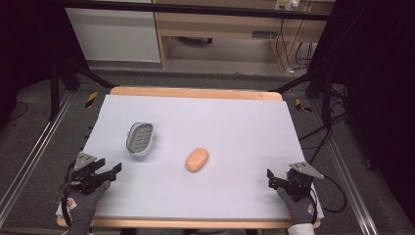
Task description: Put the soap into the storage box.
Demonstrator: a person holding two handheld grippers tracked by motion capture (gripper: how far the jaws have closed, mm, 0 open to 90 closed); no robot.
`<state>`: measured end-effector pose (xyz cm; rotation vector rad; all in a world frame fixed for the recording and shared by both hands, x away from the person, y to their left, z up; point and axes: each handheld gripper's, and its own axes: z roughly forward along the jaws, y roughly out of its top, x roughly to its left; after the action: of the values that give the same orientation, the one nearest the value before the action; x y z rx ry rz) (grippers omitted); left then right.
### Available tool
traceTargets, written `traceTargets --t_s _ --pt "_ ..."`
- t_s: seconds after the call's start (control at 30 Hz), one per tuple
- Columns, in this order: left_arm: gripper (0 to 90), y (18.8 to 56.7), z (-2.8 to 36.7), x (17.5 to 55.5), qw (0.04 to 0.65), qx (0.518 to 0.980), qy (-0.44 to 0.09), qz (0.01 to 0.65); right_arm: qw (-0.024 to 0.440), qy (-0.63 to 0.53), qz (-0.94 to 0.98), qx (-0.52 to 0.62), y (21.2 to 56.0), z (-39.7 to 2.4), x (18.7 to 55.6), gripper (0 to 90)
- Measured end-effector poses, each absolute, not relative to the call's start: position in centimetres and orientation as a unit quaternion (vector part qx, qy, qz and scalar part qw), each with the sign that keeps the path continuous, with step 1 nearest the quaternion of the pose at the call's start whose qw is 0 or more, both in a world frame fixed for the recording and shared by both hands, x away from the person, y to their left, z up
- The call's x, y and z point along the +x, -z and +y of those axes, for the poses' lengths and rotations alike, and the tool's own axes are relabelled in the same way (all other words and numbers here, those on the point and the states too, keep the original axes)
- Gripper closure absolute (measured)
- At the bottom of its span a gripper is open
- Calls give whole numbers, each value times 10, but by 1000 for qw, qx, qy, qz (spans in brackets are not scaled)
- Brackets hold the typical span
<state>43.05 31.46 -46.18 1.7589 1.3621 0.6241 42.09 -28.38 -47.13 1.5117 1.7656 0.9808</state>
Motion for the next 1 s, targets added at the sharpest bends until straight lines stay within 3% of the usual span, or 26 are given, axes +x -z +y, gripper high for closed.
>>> traceTargets --t_s 0.37,1.0 --pt "354 457 302 425 390 705 -259 533 304 -367 678 560 473 -279 418 46" --pt "323 452 269 420 396 730 -258 494 288 -365 688 557 475 -278 419 56"
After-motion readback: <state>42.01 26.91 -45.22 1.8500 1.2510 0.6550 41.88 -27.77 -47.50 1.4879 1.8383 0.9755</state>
